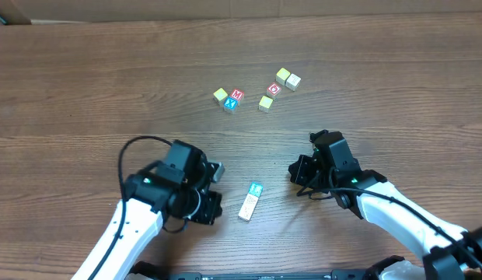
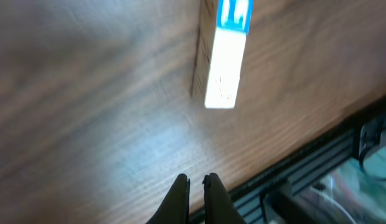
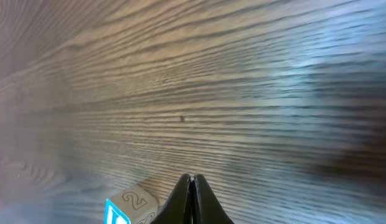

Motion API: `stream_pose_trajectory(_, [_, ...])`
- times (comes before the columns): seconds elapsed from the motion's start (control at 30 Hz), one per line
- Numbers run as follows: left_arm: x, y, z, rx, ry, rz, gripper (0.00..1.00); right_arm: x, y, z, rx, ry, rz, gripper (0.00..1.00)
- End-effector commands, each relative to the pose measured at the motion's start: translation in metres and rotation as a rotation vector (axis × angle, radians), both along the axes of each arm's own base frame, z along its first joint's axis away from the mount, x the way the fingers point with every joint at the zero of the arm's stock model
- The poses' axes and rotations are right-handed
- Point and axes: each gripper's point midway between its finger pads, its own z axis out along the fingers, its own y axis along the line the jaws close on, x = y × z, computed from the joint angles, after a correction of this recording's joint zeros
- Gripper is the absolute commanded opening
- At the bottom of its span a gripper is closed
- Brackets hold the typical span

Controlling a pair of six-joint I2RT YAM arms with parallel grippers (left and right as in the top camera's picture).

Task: Flip 5 blocks
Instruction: 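Move the left gripper beside the row and the right gripper rightward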

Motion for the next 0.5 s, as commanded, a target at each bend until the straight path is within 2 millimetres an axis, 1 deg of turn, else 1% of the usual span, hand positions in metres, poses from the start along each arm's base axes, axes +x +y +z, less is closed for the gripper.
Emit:
stream_pose_trajectory(0.0, [-0.019,-0.005,-0.016,0.006,0.053,0.003,0.04,-0.006,0.012,-0.002,0.042,0.000,0.103,0.04])
stream_pose_trajectory(0.1, [-0.028,-0.013,-0.027,-0.013,0.072,-0.008,0.04,-0.005,0.018,-0.003,0.060,0.001,0.137,0.04])
stream_pose_trajectory(0.17, [-0.031,-0.021,-0.030,-0.052,0.077,-0.022,0.05,-0.004,0.020,-0.003,0.066,-0.002,0.144,0.04])
stream_pose_trajectory(0.3, [-0.026,-0.026,-0.034,-0.076,0.075,0.027,0.04,-0.001,0.024,0.001,0.087,-0.025,0.153,0.04])
stream_pose_trajectory(0.47, [-0.021,-0.032,-0.038,-0.095,0.085,0.040,0.04,0.004,0.030,0.008,0.118,-0.055,0.162,0.04])
